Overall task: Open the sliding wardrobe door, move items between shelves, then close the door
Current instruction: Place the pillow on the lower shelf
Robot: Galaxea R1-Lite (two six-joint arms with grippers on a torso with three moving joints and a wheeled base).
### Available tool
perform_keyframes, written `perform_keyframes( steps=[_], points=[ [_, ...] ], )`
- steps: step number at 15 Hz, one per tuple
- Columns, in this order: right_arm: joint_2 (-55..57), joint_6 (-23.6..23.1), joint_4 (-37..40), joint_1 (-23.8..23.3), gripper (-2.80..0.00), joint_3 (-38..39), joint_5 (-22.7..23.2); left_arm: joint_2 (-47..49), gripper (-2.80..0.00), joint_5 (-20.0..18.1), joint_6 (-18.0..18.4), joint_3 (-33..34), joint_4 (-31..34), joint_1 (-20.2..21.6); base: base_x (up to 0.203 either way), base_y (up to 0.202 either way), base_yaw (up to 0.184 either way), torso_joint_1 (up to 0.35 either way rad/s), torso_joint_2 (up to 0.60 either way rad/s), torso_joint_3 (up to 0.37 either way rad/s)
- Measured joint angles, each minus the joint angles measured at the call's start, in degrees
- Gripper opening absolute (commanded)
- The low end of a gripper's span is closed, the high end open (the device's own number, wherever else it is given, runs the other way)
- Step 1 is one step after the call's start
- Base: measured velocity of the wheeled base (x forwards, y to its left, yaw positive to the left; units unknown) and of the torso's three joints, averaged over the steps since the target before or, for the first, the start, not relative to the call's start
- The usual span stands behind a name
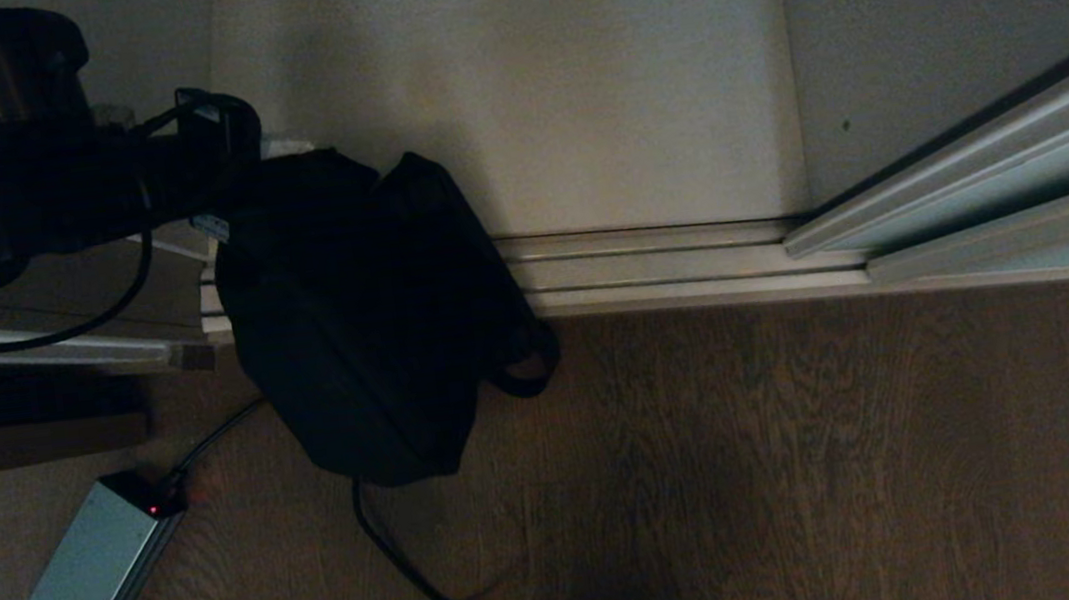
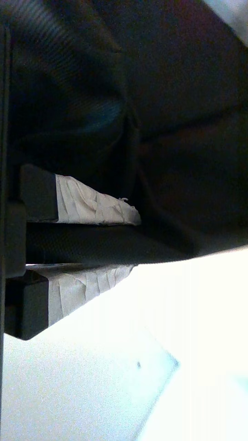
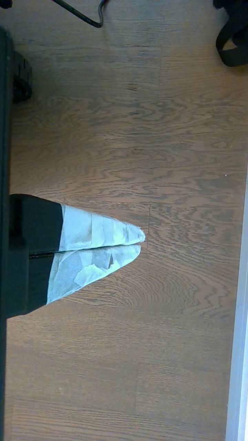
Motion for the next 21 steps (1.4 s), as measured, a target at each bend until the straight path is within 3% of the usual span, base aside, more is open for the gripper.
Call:
perform_keyframes(
  steps=[6,16,21],
  points=[
    [0.0,0.0,0.0,0.0,-2.80,0.0,0.0,9.2,-2.80,0.6,1.5,-14.5,-4.3,0.7,0.000,0.000,0.000,0.000,0.00,0.000],
    [0.0,0.0,0.0,0.0,-2.80,0.0,0.0,16.1,-2.80,0.6,11.4,-16.5,-42.1,5.3,0.000,0.000,0.000,0.000,0.00,0.000],
    [0.0,0.0,0.0,0.0,-2.80,0.0,0.0,18.7,-2.80,0.8,16.2,-16.5,-53.9,5.3,0.000,0.000,0.000,0.000,0.00,0.000]
  ],
)
